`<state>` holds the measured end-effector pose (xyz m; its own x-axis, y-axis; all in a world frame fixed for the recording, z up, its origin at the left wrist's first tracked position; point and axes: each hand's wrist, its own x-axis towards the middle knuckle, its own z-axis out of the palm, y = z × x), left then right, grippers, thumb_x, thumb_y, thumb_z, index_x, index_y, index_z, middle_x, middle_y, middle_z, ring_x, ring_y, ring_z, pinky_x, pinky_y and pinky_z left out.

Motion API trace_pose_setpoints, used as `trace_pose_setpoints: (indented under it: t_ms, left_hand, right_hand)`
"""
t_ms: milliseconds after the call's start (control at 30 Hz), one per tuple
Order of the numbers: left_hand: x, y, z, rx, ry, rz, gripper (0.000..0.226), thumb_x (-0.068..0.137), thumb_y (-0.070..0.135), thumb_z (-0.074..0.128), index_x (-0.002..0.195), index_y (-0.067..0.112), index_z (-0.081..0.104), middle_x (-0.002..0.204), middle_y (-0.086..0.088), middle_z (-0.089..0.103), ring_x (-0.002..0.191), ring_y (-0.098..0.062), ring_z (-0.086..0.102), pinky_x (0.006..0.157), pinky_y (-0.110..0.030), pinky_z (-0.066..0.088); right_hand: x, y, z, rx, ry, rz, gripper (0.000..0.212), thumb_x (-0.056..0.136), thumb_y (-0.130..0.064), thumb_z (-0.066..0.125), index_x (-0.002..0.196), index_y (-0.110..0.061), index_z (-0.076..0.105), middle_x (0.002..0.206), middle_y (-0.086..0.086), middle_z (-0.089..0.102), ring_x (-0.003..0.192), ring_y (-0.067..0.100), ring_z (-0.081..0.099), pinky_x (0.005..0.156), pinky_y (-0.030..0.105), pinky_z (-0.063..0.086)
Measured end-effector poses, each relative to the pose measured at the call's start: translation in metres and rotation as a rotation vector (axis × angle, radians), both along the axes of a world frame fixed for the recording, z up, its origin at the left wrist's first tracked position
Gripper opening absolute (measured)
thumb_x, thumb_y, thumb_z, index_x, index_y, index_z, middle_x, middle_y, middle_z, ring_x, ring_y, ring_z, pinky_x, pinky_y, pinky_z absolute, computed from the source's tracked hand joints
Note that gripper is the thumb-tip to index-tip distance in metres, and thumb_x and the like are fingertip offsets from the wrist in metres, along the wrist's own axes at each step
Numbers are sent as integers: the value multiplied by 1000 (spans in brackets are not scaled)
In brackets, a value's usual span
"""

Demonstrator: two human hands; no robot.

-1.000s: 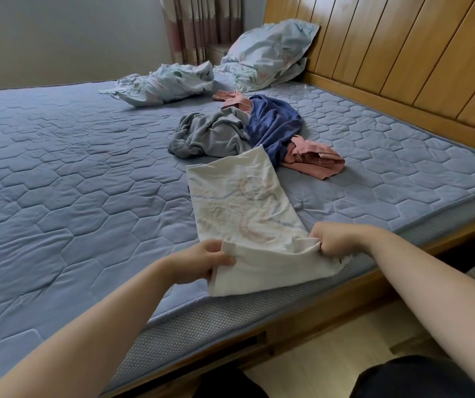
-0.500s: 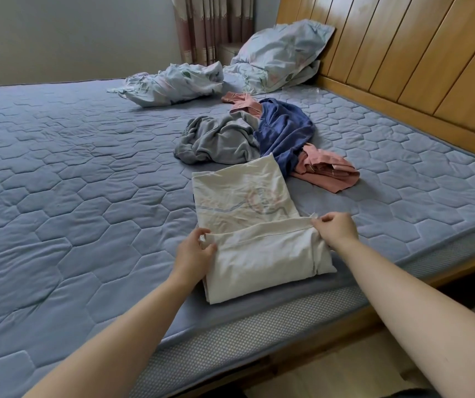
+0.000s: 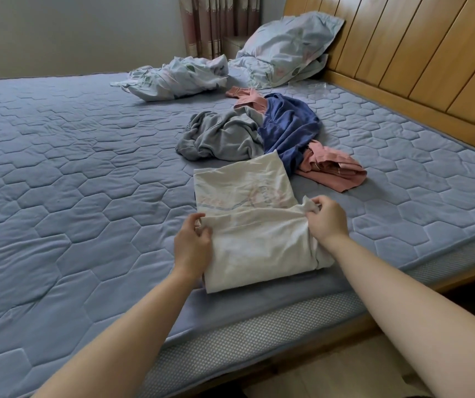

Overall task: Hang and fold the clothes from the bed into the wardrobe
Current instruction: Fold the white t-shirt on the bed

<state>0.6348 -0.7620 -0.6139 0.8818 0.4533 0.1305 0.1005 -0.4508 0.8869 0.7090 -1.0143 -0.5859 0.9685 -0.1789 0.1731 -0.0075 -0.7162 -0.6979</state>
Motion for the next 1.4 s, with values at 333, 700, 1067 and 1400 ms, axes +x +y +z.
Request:
trace_pose_setpoints:
  t_ms: [333, 700, 1067, 1400]
  left_hand:
    - [9, 3, -15, 140, -58, 92, 23, 91, 15, 59, 113, 12, 65, 99, -3, 66, 81, -13, 55, 71, -16, 34]
    - [12, -35, -7, 800, -37, -622, 43, 97, 22, 45, 140, 17, 46, 145, -6, 46, 133, -29, 40, 110, -42, 33]
    - [4, 2, -20, 973, 419, -544, 63, 98, 54, 24, 152, 29, 6, 161, 5, -5, 146, -19, -16, 114, -51, -9]
    - [-34, -24, -20, 1146, 338, -790, 82, 87, 35, 45, 152, 28, -5, 161, -4, -5, 147, -23, -5, 118, -39, 1]
  right_hand:
    - [-32, 14, -26, -542, -260, 467, 45, 94, -23, 35, 136, -9, 44, 143, 13, 43, 134, 29, 36, 111, 49, 26]
    - [-23, 25, -47, -533, 143, 674, 52, 102, -40, 25, 152, -23, 20, 161, -3, 7, 147, 11, 0, 116, 42, -6]
    - [-7, -14, -46, -554, 270, 331, 61, 101, -46, 22, 153, -17, 9, 161, 2, -1, 148, 17, -4, 116, 47, -4]
    - [-55, -4, -38, -788, 190, 855, 77, 87, -37, 50, 152, -38, 7, 161, -5, -3, 147, 11, -2, 118, 42, -2]
